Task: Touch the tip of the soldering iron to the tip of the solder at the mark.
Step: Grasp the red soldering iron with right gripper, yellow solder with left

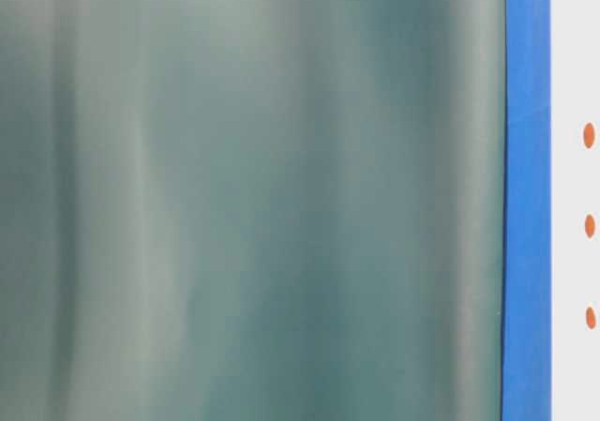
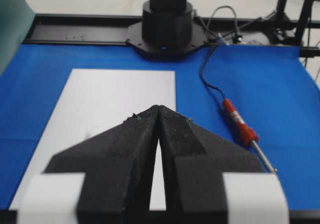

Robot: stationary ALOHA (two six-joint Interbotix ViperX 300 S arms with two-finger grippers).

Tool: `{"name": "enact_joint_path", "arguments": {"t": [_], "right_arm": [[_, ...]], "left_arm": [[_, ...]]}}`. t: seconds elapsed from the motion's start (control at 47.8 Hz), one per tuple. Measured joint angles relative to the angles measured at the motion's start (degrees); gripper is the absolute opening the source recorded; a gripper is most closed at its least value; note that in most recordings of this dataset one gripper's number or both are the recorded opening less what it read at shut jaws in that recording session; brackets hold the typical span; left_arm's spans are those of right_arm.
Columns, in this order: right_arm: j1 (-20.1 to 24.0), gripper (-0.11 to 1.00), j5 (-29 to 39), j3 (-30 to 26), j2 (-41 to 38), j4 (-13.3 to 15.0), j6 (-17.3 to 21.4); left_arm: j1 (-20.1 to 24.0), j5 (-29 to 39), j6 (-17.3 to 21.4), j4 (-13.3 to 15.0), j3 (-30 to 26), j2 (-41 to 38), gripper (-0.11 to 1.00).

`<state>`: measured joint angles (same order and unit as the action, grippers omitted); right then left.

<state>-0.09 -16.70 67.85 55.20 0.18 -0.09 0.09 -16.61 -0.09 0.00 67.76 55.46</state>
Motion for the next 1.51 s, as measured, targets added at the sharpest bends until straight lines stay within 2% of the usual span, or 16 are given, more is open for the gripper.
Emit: {"name": "enact_joint_path", "arguments": {"t": [0.126, 0.377, 0.523, 0.628, 0.691, 0.816, 0.879, 0.942, 0.983, 1.214, 1.507], "right_arm": [[2.11, -0.06, 0.70, -0.44, -1.49, -0.09, 0.62], [7.56, -0.06, 1.76, -1.76, -6.15, -0.18, 4.31], [10.90, 0.02, 1.67, -1.76, -9.67, -0.18, 6.50], [13.27, 0.20, 0.97, -1.76, -13.54, -0.35, 8.96], [14.33, 0.38, 0.88, -1.76, -16.26, -0.70, 10.55], [14.94, 0.77, 0.00, -1.76, -22.85, -2.02, 12.57], [15.29, 0.90, -1.85, -1.76, -26.10, -2.72, 12.83], [15.82, 0.88, -4.13, -1.41, -29.00, -3.69, 12.92], [16.08, 0.86, -5.80, -1.14, -31.11, -4.48, 12.83], [19.34, 0.86, -16.26, 0.00, -43.42, -9.49, 12.83], [24.96, 0.86, -23.55, -1.49, -55.81, -16.17, 12.74]], "left_arm": [[-3.16, 0.18, -1.93, 0.00, 0.00, -0.70, 0.00], [-8.96, -0.26, -2.64, 0.00, 0.00, -5.10, 0.00], [-12.22, -2.29, -2.99, 0.00, 0.00, -10.20, 0.00], [-14.59, -3.96, -2.99, 0.00, 0.00, -14.41, 0.01], [-15.91, -5.10, -3.08, 0.00, 0.00, -17.23, 0.09], [-18.37, -8.17, -4.39, 0.00, 0.00, -23.38, 0.44], [-19.34, -9.32, -5.01, 0.00, -0.26, -26.63, 0.65], [-19.95, -9.84, -5.27, 0.00, -0.70, -29.79, 0.81], [-20.48, -10.11, -5.54, 0.00, -1.05, -31.73, 0.85], [-22.41, -16.00, -6.94, 0.00, -2.02, -43.07, 0.82], [-23.47, -25.58, -8.35, 0.00, -2.02, -54.84, 0.81]]}}
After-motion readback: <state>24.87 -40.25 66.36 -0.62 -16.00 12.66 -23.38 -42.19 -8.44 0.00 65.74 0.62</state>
